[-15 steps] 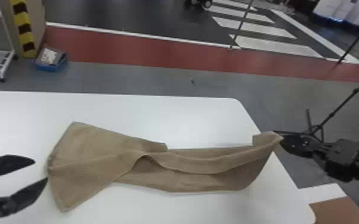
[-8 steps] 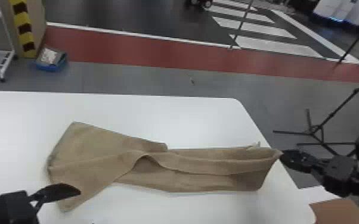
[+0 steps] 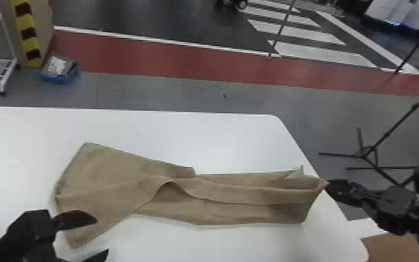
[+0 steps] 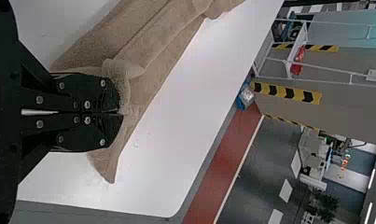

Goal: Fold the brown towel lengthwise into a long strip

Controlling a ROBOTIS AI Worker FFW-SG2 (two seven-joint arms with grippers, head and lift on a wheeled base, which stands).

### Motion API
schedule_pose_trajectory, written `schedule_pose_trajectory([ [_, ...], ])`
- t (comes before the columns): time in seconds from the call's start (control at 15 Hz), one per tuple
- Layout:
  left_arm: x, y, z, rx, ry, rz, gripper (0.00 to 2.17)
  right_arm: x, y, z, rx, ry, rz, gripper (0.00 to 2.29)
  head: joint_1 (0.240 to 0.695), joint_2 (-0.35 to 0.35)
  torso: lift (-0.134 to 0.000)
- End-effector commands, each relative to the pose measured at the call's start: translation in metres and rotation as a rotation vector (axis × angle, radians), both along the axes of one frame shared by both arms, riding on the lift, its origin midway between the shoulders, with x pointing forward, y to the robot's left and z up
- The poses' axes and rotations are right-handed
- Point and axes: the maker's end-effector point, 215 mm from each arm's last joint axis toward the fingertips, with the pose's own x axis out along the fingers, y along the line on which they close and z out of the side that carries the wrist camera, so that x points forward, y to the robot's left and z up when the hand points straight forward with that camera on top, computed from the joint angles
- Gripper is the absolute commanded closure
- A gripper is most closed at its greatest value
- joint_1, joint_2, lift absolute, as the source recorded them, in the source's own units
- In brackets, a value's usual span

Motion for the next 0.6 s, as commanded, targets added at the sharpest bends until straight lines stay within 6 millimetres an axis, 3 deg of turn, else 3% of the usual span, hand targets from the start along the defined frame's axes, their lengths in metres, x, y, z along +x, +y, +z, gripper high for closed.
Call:
schedule_pose_trajectory([
  [0.0,0.007,0.011,-0.008,0.012,0.013,0.020,0.52,0.000,0.001,0.000,0.001,0.001,0.003,2.04,0.695,-0.350,-0.115],
  [0.13,0.010,0.024,-0.011,0.018,0.021,0.044,0.56,0.001,0.002,0.001,0.001,-0.001,0.006,2.04,0.695,-0.350,-0.115],
  [0.2,0.012,0.031,-0.014,0.023,0.030,0.062,0.72,0.001,0.003,0.000,0.003,-0.001,0.007,2.04,0.695,-0.350,-0.115],
  [0.27,0.015,0.040,-0.014,0.027,0.034,0.084,0.73,0.002,0.004,0.001,0.001,-0.002,0.010,2.04,0.695,-0.350,-0.115],
  [0.4,0.019,0.058,-0.016,0.033,0.052,0.130,1.41,0.003,0.005,0.004,-0.003,-0.008,0.011,2.04,0.695,-0.350,-0.115],
  [0.53,0.020,0.069,-0.010,0.029,0.047,0.146,1.43,0.003,0.004,0.005,-0.003,-0.011,0.009,2.04,0.695,-0.350,-0.115],
])
